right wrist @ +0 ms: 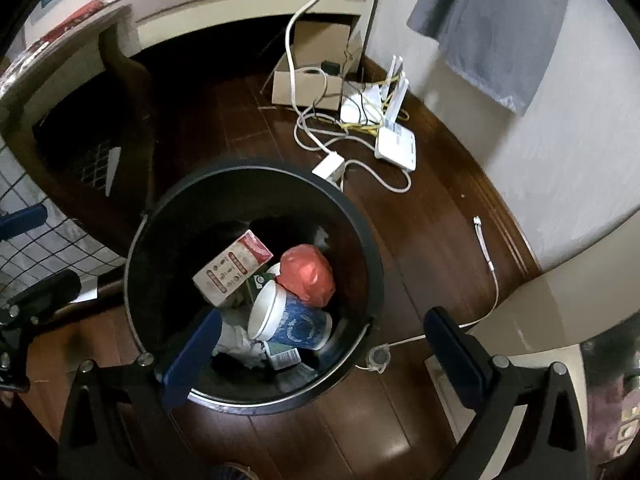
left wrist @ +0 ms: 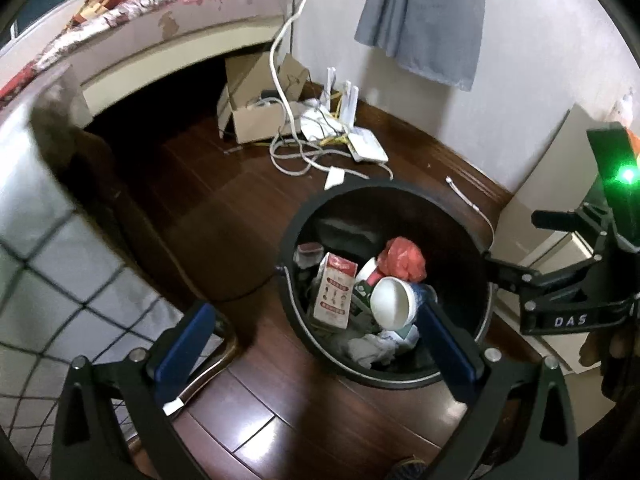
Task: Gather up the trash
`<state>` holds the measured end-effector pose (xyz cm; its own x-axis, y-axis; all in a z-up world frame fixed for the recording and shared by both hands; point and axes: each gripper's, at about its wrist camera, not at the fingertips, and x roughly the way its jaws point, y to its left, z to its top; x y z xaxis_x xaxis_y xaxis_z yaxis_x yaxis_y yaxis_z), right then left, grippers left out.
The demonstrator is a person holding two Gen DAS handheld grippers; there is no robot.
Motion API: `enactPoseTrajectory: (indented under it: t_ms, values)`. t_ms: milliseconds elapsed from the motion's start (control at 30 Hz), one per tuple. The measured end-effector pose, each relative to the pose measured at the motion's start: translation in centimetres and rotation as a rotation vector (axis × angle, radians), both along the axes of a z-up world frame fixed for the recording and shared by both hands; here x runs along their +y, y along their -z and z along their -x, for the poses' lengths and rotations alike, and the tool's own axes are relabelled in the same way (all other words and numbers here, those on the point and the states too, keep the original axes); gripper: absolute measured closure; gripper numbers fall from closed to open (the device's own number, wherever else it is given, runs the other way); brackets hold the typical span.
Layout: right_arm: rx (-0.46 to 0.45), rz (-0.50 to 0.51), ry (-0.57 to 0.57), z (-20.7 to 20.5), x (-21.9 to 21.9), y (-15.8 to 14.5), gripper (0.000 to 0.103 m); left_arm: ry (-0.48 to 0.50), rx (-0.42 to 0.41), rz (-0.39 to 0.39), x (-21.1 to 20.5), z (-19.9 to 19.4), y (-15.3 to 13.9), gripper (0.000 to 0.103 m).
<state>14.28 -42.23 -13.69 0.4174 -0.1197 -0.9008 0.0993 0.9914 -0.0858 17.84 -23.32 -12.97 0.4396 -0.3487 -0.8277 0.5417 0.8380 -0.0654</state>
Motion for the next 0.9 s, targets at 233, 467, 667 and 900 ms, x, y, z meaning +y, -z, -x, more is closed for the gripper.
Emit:
enactPoseTrajectory:
  t_ms: [233,467,667,900]
  values:
    - [-0.064,-0.001,-0.011,1.7,2.2,-3.2,0.001,-0.043,-0.067,0.009,2.4,1.7,-3.2,0.001]
    - [-0.134,-0.015,-0.026,4.4,6.1,-6.7,0.001,-0.101,-0.153,-0.001,5.6,4.1,-7.1,0.001]
    - [-0.219,-0.061,-0.034,8.0,9.3,-10.0,0.001,-0.157,-0.203,0.023,8.7,6.3,-10.0,0.001]
    - [-0.289,-0.060,-0.006,11.7,12.4,-14.4,0.001,-0.210,-0.261,0.034,12.5,10.4,-12.7,0.001]
